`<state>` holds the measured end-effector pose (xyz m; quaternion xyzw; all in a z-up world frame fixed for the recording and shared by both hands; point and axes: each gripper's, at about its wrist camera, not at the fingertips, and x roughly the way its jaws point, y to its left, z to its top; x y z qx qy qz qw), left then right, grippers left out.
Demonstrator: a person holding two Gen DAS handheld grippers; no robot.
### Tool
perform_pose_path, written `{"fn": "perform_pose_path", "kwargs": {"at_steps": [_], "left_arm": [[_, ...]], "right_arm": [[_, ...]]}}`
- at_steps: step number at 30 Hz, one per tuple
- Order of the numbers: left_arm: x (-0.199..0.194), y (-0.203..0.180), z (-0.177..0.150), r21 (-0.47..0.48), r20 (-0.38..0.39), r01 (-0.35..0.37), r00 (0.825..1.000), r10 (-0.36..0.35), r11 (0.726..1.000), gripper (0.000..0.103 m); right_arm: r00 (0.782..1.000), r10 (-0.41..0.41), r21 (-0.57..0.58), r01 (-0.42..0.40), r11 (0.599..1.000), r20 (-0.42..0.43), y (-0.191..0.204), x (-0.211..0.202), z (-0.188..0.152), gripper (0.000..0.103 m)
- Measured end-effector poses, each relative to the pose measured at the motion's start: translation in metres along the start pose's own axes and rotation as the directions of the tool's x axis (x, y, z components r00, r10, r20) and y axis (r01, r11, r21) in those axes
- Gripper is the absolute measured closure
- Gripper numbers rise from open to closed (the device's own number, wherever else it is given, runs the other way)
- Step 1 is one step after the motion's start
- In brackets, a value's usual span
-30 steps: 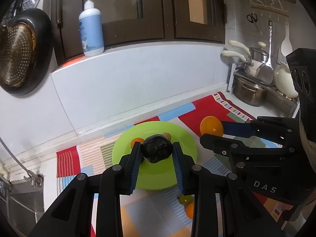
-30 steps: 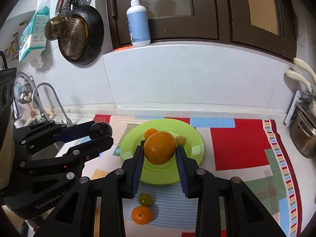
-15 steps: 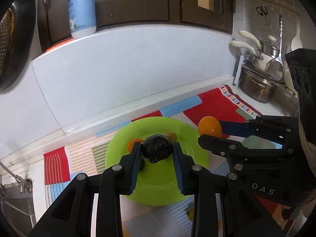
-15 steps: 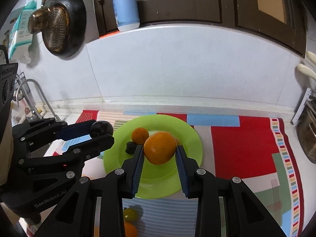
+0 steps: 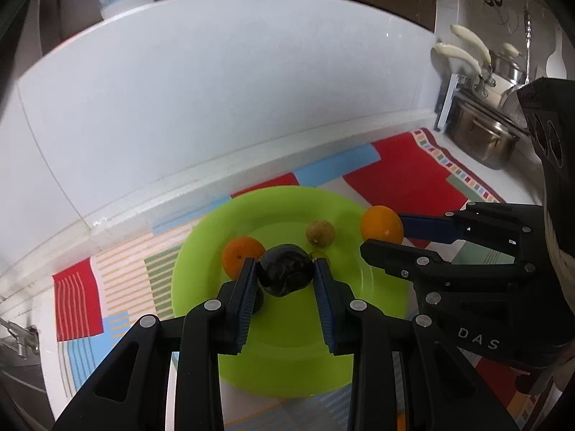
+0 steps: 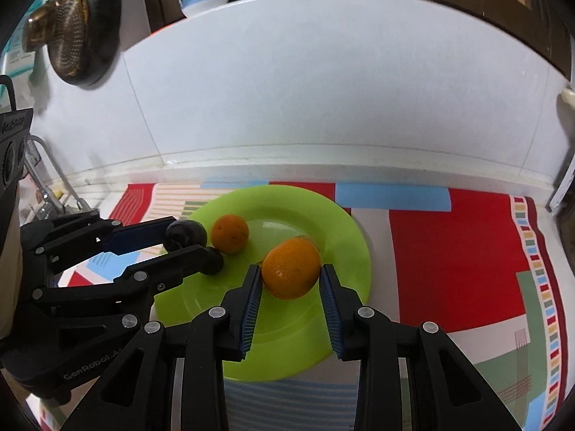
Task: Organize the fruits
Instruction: 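Open both tools to release the plum and orange onto the green plate, then withdraw the left tool toward a yellow-green fruit while the right tool moves toward an orange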
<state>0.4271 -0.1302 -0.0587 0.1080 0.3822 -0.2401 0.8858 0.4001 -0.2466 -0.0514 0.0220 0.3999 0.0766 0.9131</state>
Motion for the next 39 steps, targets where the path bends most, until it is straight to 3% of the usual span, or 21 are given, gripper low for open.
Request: {"fn": "perform_pose_path", "kwargs": {"at_steps": [9, 17, 20, 36, 39], "left_arm": [[0.023, -0.001, -0.005, 0.017, -0.052, 0.015, 0.999, -0.014, 1.0, 0.071], [0.025, 0.001, -0.005, 0.008, -0.053, 0.028, 0.998, -0.027, 1.0, 0.071], [0.02, 0.0, -0.005, 0.011, -0.041, 0.027, 0.999, -0.026, 1.0, 0.066], [-0.033, 0.001, 0.0, -0.042, 0.045, -0.008, 0.999, 0.01, 0.999, 0.066], [-0.049, 0.0, -0.002, -0.046, 0.067, -0.011, 0.998, 0.014, 0.999, 0.06]], "right_arm": [[0.999, 0.012, 0.022, -0.011, 1.0, -0.05, -0.01, 0.025, -0.005, 0.069], [0.998, 0.014, 0.028, -0.012, 1.0, -0.064, -0.011, 0.03, -0.005, 0.069], [0.998, 0.012, 0.035, -0.01, 0.999, -0.059, -0.012, 0.028, -0.005, 0.068], [1.0, 0.002, 0.019, -0.003, 1.0, 0.022, 0.0, -0.02, -0.004, 0.068], [0.999, 0.005, 0.016, -0.005, 1.0, 0.042, 0.004, -0.035, -0.005, 0.068]]}}
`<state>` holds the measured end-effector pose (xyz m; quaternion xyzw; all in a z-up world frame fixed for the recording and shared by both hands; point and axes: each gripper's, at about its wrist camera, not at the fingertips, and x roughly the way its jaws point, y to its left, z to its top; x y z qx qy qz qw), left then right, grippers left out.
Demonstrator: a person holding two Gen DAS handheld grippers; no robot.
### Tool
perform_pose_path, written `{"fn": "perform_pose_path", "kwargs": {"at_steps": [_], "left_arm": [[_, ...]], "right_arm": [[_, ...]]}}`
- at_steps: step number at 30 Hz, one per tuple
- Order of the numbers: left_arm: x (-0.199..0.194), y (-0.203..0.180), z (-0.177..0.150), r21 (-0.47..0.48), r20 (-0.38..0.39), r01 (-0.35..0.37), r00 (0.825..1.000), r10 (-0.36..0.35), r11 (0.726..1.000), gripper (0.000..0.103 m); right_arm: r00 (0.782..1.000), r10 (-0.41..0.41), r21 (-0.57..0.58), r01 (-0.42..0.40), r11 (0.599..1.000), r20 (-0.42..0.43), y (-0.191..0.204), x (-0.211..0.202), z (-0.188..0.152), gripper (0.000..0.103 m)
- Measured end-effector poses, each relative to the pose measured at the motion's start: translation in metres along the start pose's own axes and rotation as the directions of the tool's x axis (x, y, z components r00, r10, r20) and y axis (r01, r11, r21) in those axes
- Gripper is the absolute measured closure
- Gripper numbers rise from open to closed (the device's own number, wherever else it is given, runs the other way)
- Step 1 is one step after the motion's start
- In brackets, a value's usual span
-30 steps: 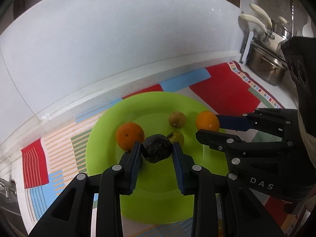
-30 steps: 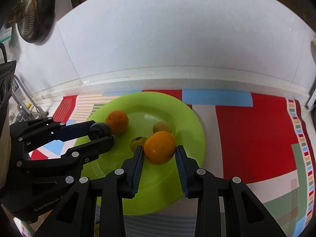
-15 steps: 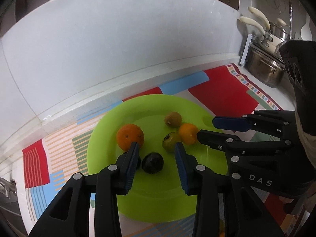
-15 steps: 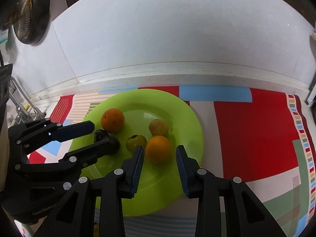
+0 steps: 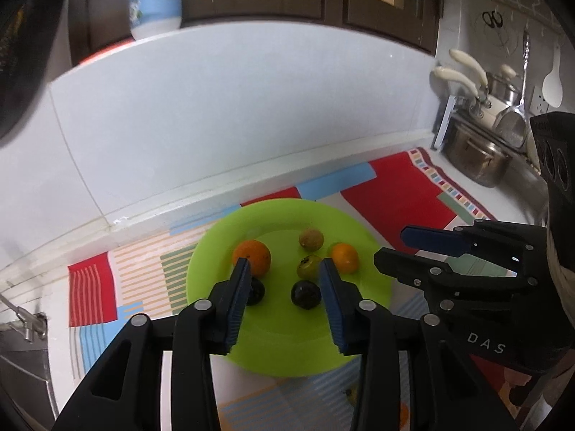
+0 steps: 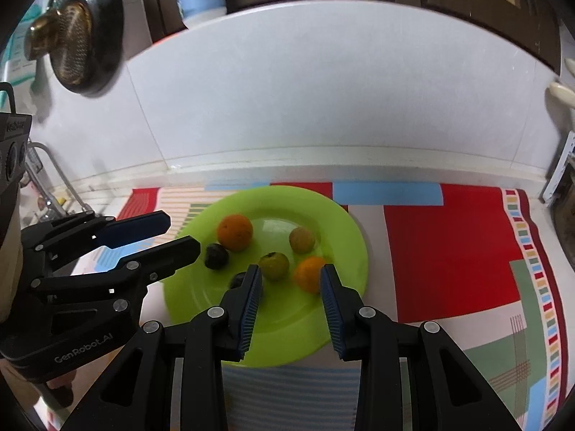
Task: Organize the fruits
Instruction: 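Withdraw the left tool toward a yellow-green fruit while the right tool moves toward an orange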
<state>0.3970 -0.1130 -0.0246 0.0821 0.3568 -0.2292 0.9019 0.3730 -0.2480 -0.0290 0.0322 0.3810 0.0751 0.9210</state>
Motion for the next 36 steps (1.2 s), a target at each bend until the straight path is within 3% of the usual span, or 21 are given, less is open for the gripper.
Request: {"fn": "perform_pose_path", "kwargs": {"at_steps": [3, 5, 13, 16, 22, 25, 36], "left_arm": [[-0.018, -0.001, -0.003, -0.01, 0.026, -0.005, 1.0, 0.005, 1.0, 0.051], [-0.029, -0.001, -0.006, -0.013, 0.042, -0.012, 0.999, 0.012, 1.0, 0.047], [-0.071, -0.001, -0.018, -0.038, 0.098, -0.056, 0.993, 0.059, 0.998, 0.038], [-0.083, -0.002, -0.026, -0.044, 0.108, -0.07, 0.991, 0.074, 0.997, 0.035], [-0.106, -0.001, -0.045, -0.075, 0.109, -0.078, 0.99, 0.085, 0.994, 0.032], [-0.118, -0.002, -0.052, -0.083, 0.117, -0.098, 0.987, 0.107, 0.992, 0.028], [-0.157, -0.011, -0.078, -0.069, 0.161, -0.143, 0.975, 0.152, 0.987, 0.017]], "right_arm": [[1.0, 0.001, -0.002, -0.001, 1.0, 0.016, 0.003, -0.013, -0.002, 0.068], [1.0, -0.002, -0.001, 0.002, 1.0, 0.029, 0.005, -0.022, -0.003, 0.061], [0.995, -0.046, -0.003, 0.046, 0.999, 0.086, 0.015, -0.059, -0.015, 0.058], [0.993, -0.055, -0.003, 0.055, 0.998, 0.106, 0.021, -0.072, -0.022, 0.047], [0.987, -0.082, 0.01, 0.081, 0.997, 0.14, 0.032, -0.095, -0.035, 0.045], [0.983, -0.1, 0.039, 0.095, 0.995, 0.152, 0.033, -0.105, -0.044, 0.038], [0.975, -0.149, 0.118, 0.13, 0.984, 0.166, 0.041, -0.138, -0.078, 0.038]]}}
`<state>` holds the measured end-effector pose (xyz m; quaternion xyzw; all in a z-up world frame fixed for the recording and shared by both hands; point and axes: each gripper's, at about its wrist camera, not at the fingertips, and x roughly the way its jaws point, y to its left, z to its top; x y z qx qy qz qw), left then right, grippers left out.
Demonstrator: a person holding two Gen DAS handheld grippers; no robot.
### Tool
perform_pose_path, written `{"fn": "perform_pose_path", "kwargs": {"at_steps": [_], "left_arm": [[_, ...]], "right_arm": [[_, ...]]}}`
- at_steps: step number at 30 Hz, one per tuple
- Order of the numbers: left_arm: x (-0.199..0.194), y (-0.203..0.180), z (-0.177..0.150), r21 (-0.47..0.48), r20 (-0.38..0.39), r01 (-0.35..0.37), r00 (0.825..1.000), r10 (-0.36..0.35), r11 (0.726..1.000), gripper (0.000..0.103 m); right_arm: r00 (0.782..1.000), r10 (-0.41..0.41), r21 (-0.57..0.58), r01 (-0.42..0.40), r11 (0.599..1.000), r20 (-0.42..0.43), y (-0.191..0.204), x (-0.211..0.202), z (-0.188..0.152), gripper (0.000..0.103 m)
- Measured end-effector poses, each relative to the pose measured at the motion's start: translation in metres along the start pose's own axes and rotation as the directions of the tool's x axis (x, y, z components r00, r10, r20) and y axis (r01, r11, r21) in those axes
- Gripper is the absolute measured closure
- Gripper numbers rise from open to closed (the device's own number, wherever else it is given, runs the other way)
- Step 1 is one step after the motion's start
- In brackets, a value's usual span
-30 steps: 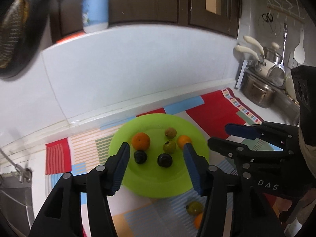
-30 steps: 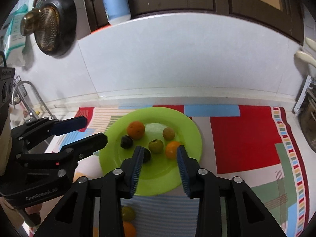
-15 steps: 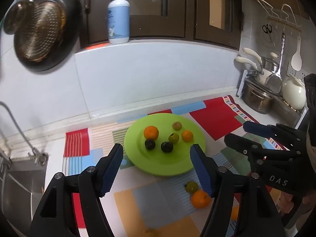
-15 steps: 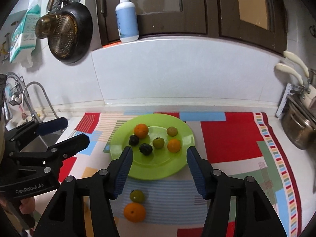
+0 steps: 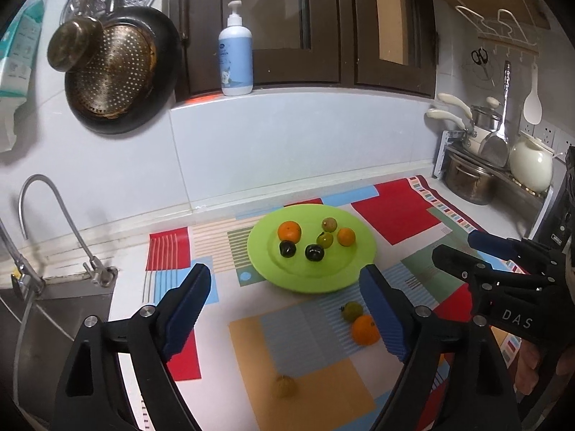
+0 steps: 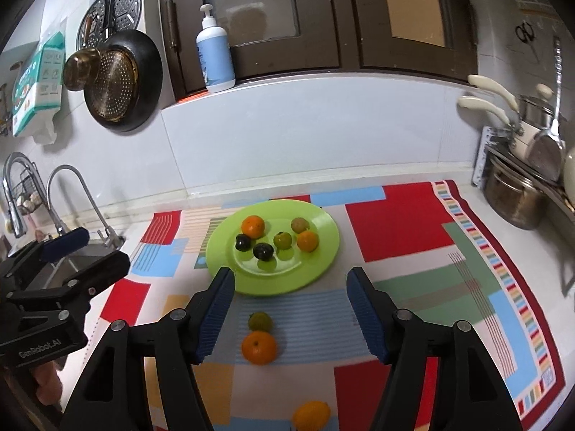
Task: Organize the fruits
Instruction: 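Withdraw the left tool toward a yellow-green fruit while the right tool moves toward an orange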
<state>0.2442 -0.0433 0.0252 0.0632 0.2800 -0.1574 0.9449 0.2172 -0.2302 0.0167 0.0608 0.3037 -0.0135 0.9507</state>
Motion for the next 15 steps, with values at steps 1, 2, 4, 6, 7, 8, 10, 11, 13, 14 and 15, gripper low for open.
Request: {"fn": "perform_pose_path", "kwargs": {"at_steps": [1, 2, 4, 6, 7, 8, 10, 11, 13, 14, 15], "left_arm": [[-0.003, 0.001, -0.002, -0.003, 0.005, -0.007, 1.0, 0.007, 1.0, 0.015], [-0.006, 0.002, -0.004, -0.007, 0.01, -0.011, 1.0, 0.011, 1.0, 0.013], [-0.011, 0.005, -0.008, -0.021, 0.018, -0.025, 1.0, 0.025, 0.999, 0.012], [-0.015, 0.008, -0.012, -0.031, 0.018, -0.024, 1.0, 0.024, 0.999, 0.012], [-0.016, 0.009, -0.014, -0.037, 0.016, -0.022, 1.0, 0.022, 0.999, 0.012], [-0.016, 0.011, -0.016, -0.039, 0.012, -0.018, 1.0, 0.018, 0.999, 0.012], [-0.019, 0.013, -0.02, -0.04, 0.009, -0.014, 1.0, 0.014, 0.999, 0.012], [-0.02, 0.014, -0.022, -0.037, 0.011, -0.019, 1.0, 0.02, 0.999, 0.012], [-0.022, 0.015, -0.027, -0.026, 0.015, -0.026, 1.0, 0.026, 0.999, 0.012], [-0.022, 0.016, -0.03, -0.022, 0.011, -0.03, 0.999, 0.03, 0.999, 0.012], [-0.022, 0.018, -0.033, -0.022, 0.007, -0.029, 1.0, 0.03, 0.999, 0.012]], "right_arm": [[1.0, -0.002, 0.006, 0.002, 1.0, 0.002, 0.0, -0.003, -0.003, 0.038], [1.0, -0.006, 0.011, 0.006, 1.0, 0.002, 0.001, -0.005, -0.005, 0.037], [1.0, -0.023, 0.022, 0.023, 1.0, 0.006, 0.003, -0.011, -0.011, 0.037], [0.999, -0.038, 0.034, 0.038, 0.999, 0.01, 0.005, -0.014, -0.016, 0.037], [0.999, -0.048, 0.044, 0.047, 0.998, 0.013, 0.006, -0.017, -0.019, 0.037], [0.999, -0.053, 0.05, 0.052, 0.997, 0.014, 0.007, -0.018, -0.021, 0.037], [0.998, -0.067, 0.054, 0.066, 0.996, 0.012, 0.01, -0.02, -0.026, 0.037], [0.997, -0.075, 0.057, 0.074, 0.996, 0.01, 0.011, -0.022, -0.029, 0.037], [0.995, -0.095, 0.064, 0.094, 0.993, 0.011, 0.014, -0.025, -0.034, 0.037], [0.995, -0.104, 0.067, 0.103, 0.993, 0.012, 0.015, -0.026, -0.036, 0.037], [0.993, -0.117, 0.067, 0.116, 0.991, 0.014, 0.016, -0.027, -0.038, 0.037]]}}
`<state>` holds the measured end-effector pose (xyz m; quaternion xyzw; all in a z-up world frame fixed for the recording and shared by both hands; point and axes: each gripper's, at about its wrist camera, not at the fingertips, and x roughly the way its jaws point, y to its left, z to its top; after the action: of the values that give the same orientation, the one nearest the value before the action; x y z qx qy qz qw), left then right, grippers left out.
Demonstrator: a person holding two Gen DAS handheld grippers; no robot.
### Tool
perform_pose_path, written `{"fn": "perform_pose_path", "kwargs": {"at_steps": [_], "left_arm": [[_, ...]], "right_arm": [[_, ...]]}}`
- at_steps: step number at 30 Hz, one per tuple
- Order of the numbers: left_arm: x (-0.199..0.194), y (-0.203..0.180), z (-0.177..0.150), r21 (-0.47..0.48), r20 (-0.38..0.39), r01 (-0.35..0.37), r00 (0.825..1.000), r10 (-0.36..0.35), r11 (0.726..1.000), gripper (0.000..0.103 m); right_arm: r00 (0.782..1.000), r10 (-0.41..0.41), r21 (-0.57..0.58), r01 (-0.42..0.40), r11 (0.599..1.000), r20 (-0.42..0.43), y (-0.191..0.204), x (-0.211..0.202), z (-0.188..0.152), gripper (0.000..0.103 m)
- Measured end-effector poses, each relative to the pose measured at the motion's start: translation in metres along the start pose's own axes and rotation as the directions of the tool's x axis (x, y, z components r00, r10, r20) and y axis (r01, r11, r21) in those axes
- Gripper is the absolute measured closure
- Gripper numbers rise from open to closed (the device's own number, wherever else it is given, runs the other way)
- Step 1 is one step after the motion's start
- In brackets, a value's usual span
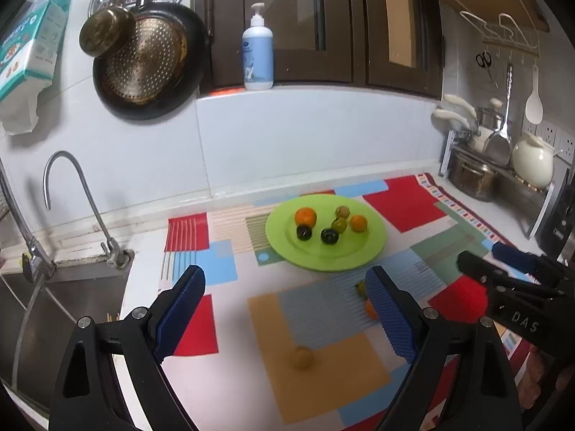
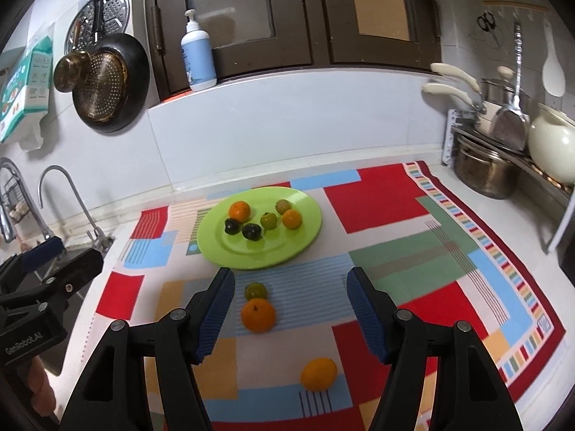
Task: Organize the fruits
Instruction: 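Withdraw the left tool toward a yellow-green fruit while the right tool moves toward an orange, then grasp the yellow-green fruit with the left tool while the right tool grasps the orange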
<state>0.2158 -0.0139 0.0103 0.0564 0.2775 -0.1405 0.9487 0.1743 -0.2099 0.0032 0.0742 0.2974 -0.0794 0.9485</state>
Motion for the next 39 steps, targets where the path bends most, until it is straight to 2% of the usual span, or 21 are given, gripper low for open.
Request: {"fn": "perform_pose_path", "kwargs": {"at_steps": [4, 9, 21, 28, 34, 36, 39], "left_arm": [[0.002, 0.004, -0.013, 0.005, -0.027, 0.012, 1.0, -0.012, 1.0, 0.012], [0.005, 0.005, -0.026, 0.015, -0.05, 0.016, 0.999, -0.015, 1.0, 0.012], [0.029, 0.002, -0.057, 0.021, -0.144, 0.052, 0.988, -0.049, 0.998, 0.013], [0.051, -0.001, -0.075, 0.021, -0.212, 0.072, 0.975, -0.066, 0.997, 0.022], [0.072, -0.003, -0.08, -0.005, -0.263, 0.094, 0.96, -0.092, 0.996, 0.037], [0.077, -0.004, -0.081, -0.015, -0.273, 0.097, 0.957, -0.098, 0.995, 0.042], [0.083, -0.006, -0.081, -0.021, -0.283, 0.101, 0.954, -0.103, 0.995, 0.048]], "right_arm": [[0.999, -0.05, 0.006, 0.05, 0.999, 0.01, 0.003, -0.004, -0.011, 0.037], [0.997, -0.075, 0.029, 0.075, 0.997, -0.008, 0.004, -0.004, -0.027, 0.037], [0.988, -0.094, 0.055, 0.101, 0.993, -0.122, 0.001, 0.019, -0.063, 0.037], [0.978, -0.1, 0.045, 0.11, 0.993, -0.186, -0.003, 0.035, -0.079, 0.038], [0.971, -0.107, 0.041, 0.118, 0.992, -0.215, -0.007, 0.046, -0.086, 0.038], [0.969, -0.108, 0.042, 0.12, 0.992, -0.223, -0.008, 0.05, -0.087, 0.04], [0.967, -0.099, 0.037, 0.111, 0.993, -0.235, -0.009, 0.055, -0.088, 0.047]]}}
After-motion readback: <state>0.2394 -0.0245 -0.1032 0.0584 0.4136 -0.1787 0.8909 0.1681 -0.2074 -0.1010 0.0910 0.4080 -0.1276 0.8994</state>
